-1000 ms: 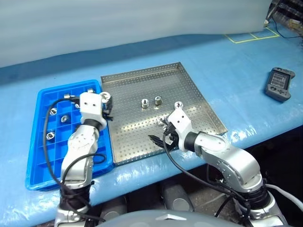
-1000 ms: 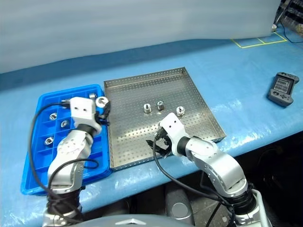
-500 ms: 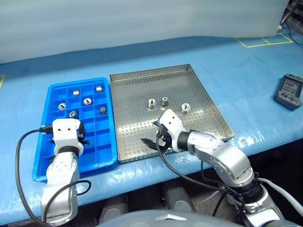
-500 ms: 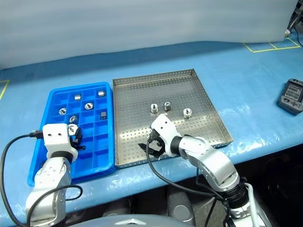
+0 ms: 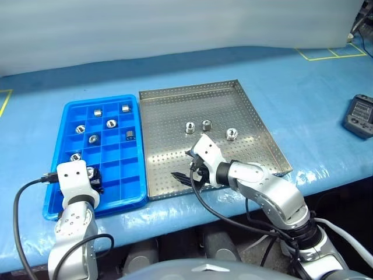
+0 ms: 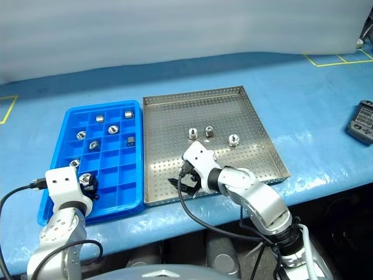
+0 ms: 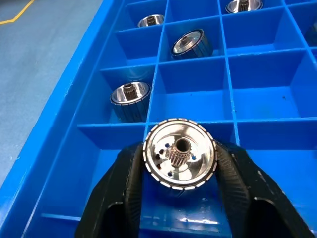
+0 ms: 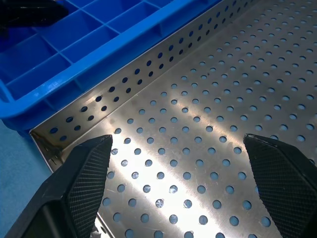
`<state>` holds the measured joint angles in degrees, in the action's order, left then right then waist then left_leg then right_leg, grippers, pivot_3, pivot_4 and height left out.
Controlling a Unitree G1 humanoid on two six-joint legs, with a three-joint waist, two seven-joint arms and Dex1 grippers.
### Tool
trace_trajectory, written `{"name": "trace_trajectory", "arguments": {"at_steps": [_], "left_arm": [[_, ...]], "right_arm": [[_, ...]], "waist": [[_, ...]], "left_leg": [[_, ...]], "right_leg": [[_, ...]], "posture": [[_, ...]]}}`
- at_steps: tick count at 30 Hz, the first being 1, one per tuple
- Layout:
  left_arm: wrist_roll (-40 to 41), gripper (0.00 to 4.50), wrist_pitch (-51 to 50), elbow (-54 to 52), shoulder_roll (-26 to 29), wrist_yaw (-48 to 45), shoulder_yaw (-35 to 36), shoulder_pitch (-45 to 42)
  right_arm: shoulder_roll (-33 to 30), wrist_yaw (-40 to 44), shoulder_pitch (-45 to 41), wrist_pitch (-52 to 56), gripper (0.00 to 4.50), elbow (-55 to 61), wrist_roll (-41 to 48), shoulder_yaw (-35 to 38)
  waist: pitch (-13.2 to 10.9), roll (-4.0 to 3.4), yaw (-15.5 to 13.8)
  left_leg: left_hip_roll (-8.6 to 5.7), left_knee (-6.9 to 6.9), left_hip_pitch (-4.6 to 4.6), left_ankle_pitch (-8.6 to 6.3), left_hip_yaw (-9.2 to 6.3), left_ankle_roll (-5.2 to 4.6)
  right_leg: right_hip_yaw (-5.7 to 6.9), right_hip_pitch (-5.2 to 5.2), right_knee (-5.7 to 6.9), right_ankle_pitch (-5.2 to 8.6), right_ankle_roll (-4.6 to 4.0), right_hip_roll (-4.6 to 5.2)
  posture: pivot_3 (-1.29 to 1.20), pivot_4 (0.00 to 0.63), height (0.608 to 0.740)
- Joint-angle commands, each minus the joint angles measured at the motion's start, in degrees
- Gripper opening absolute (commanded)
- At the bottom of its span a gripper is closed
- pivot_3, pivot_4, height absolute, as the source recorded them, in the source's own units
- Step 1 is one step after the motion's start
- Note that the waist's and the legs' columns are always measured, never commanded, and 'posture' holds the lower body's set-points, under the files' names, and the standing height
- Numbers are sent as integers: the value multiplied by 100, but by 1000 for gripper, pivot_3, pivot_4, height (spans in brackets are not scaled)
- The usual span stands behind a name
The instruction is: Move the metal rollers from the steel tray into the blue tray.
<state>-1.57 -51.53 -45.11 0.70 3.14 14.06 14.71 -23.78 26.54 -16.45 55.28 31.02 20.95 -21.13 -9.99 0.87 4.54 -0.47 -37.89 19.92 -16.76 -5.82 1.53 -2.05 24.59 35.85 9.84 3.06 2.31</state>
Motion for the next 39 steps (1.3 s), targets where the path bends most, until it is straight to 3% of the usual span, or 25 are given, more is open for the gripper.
{"name": "trace_trajectory", "arguments": {"at_steps": [1,3,10,14,26,39], "left_arm": [[56,4041,261,-182,217,-188,-111,-219],[73,4469,465,-111,458,-376,-200,-381],[747,4469,859,369,1457,-1772,-691,-1135],[960,4469,1026,1011,1743,-2300,-1201,-1790],[941,4469,1545,3279,1363,-3120,-2618,-3400],[409,4469,2057,5047,833,-3014,-3300,-4121]], "right_arm": [[45,11,10,-131,4500,175,9,85],[42,-26,47,-117,4500,210,12,161],[-75,-224,322,-76,4500,335,-60,528],[-163,-377,516,-90,4500,420,-134,776],[-251,-711,1047,60,4500,868,-175,1256],[-219,-843,1151,134,4500,1020,-150,1304]], "waist": [[0,2,-12],[-1,2,-8],[0,2,36],[-1,2,70],[0,2,471],[-2,4,952]], "left_leg": [[0,-1,0,0,0,0],[0,-3,1,0,1,0],[0,1,1,0,3,0],[0,-2,1,0,5,0],[-2,-2,2,-7,22,-12],[-2,-1,5,-16,71,-28]], "right_leg": [[0,-1,0,0,0,0],[0,-1,-1,0,0,0],[-2,1,-2,0,-1,0],[-2,1,-1,0,-1,0],[-22,2,-6,-4,7,-2],[-73,0,-6,-13,30,-6]], "posture": [[-91,150,740],[-91,150,740],[-129,150,740],[-173,150,740],[-288,150,740],[-311,150,740]]}}
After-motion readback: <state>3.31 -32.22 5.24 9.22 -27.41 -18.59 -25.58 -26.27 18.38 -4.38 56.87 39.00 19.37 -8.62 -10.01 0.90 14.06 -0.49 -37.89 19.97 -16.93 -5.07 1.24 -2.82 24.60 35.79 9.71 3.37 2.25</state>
